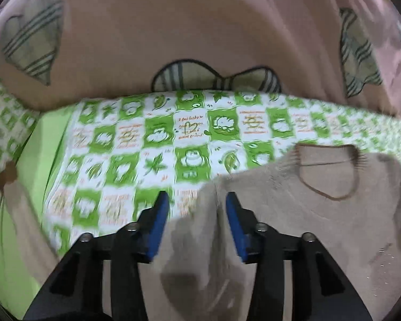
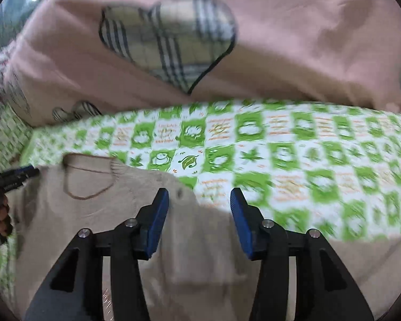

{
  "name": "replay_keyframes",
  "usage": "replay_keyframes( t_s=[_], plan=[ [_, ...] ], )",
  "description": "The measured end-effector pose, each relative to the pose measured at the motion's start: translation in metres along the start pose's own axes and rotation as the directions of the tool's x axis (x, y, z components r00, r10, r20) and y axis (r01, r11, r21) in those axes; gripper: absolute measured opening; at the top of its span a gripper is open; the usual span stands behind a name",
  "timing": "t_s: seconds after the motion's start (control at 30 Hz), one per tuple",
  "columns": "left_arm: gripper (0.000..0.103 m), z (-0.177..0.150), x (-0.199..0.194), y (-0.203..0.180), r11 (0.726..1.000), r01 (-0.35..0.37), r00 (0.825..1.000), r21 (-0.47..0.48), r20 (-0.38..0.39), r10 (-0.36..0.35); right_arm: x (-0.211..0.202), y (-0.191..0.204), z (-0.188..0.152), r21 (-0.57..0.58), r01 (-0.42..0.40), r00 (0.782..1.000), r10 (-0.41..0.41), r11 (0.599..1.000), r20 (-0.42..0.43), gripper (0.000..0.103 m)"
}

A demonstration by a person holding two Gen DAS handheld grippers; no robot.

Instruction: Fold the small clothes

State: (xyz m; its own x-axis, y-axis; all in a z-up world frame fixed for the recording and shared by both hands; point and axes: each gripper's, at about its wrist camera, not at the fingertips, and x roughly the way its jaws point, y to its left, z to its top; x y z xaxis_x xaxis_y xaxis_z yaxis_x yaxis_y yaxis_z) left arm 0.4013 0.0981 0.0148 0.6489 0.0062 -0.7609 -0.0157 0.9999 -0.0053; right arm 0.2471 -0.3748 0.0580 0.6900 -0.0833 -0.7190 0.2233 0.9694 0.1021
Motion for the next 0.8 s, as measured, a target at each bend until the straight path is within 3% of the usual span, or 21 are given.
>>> replay_keyframes(
  t_s=[0.1, 0.2, 0.3, 0.4, 0.5, 0.7, 0.77, 0.8],
  plan=[
    [0.052, -0.027, -0.034, -0.007, 0.998, 0.051, 0.999, -0.028, 0.014, -0.051, -0.053, -0.015, -0.02, 0.032, -0.019, 0.998, 0.017, 0.999, 0.053, 0.05],
    [0.063, -0.065, -0.067, -0.026, 0.994, 0.104, 0.995, -0.041, 0.012, -0.104, -0.093, -0.032, -0.043, 0.033, -0.042, 0.994, 0.038, 0.999, 0.101, 0.053],
    [0.064, -0.1, -0.087, -0.039, 0.983, 0.166, 0.986, -0.077, -0.019, -0.168, -0.117, -0.043, -0.066, -0.008, -0.04, 0.993, 0.041, 0.999, 0.109, 0.062],
    [0.064, -0.144, -0.094, -0.052, 0.975, 0.189, 0.978, -0.113, -0.064, -0.197, -0.123, -0.046, -0.08, -0.089, 0.004, 0.998, 0.001, 0.996, 0.061, 0.064],
    [0.064, -0.161, -0.095, -0.061, 0.967, 0.215, 0.969, -0.14, -0.094, -0.229, -0.123, -0.044, -0.09, -0.178, 0.019, 0.999, -0.013, 0.984, 0.03, 0.065],
    [0.064, -0.175, -0.092, -0.072, 0.961, 0.231, 0.959, -0.153, -0.131, -0.251, -0.095, -0.047, -0.101, -0.312, 0.192, 0.978, -0.207, 0.93, -0.015, 0.065],
    [0.064, -0.179, -0.092, -0.073, 0.962, 0.23, 0.958, -0.15, -0.138, -0.25, -0.086, -0.054, -0.102, -0.309, 0.212, 0.97, -0.238, 0.927, -0.048, 0.056],
    [0.064, -0.181, -0.094, -0.072, 0.961, 0.229, 0.958, -0.152, -0.137, -0.25, -0.084, -0.058, -0.102, -0.294, 0.206, 0.969, -0.236, 0.933, -0.068, 0.024]
  ],
)
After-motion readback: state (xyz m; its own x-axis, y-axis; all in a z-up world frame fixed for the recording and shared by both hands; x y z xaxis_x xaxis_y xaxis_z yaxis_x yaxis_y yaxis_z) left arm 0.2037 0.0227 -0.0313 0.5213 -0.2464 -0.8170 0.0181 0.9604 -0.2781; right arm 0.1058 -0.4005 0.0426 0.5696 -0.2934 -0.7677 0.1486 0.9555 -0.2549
